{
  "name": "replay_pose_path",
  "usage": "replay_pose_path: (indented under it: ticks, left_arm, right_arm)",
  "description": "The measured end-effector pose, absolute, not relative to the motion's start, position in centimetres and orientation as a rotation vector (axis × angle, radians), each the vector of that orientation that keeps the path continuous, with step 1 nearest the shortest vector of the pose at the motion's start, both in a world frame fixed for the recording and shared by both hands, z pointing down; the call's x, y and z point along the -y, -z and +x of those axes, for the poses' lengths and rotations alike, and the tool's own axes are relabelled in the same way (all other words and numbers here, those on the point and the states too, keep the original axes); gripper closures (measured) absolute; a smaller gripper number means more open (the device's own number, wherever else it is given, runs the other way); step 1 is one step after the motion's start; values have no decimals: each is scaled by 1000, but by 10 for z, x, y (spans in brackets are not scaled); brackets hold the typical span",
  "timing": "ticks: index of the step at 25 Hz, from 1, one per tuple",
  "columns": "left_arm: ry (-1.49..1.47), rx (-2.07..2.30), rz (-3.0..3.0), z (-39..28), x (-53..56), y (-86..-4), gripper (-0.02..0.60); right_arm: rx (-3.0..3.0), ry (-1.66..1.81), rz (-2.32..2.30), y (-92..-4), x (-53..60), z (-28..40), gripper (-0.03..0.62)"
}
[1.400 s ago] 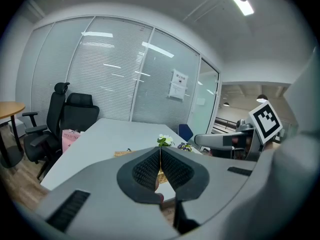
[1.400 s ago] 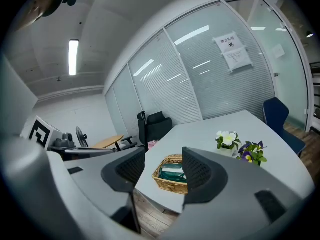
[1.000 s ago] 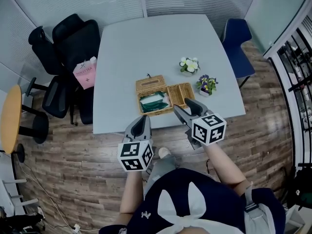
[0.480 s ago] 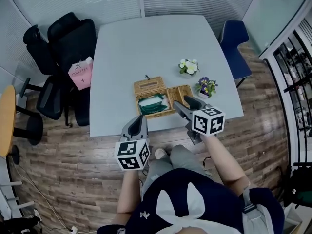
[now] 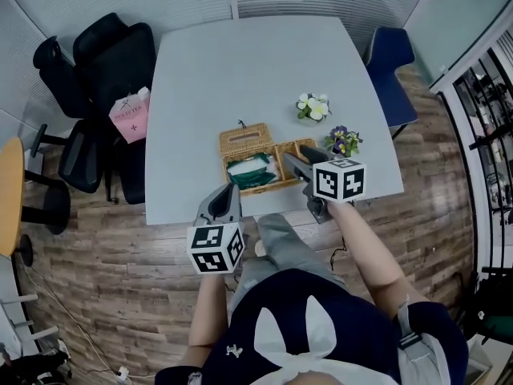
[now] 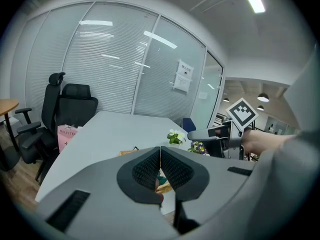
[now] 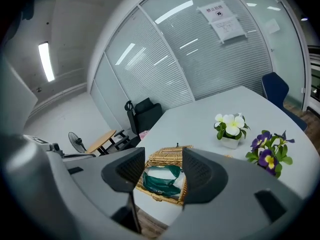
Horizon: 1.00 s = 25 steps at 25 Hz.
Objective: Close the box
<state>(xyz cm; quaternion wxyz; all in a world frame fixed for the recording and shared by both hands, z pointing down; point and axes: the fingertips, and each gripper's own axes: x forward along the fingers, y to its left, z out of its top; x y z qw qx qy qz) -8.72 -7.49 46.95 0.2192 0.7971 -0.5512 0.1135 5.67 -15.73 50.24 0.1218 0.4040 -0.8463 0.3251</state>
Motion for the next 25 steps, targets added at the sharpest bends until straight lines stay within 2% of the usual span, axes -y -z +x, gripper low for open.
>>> replay_pose_path:
  ticks: [25]
  left_arm:
    - [-333, 1570, 2192, -132, 181, -459, 558]
  right_arm:
    - [2368, -1035, 1047, -534, 277, 15, 370]
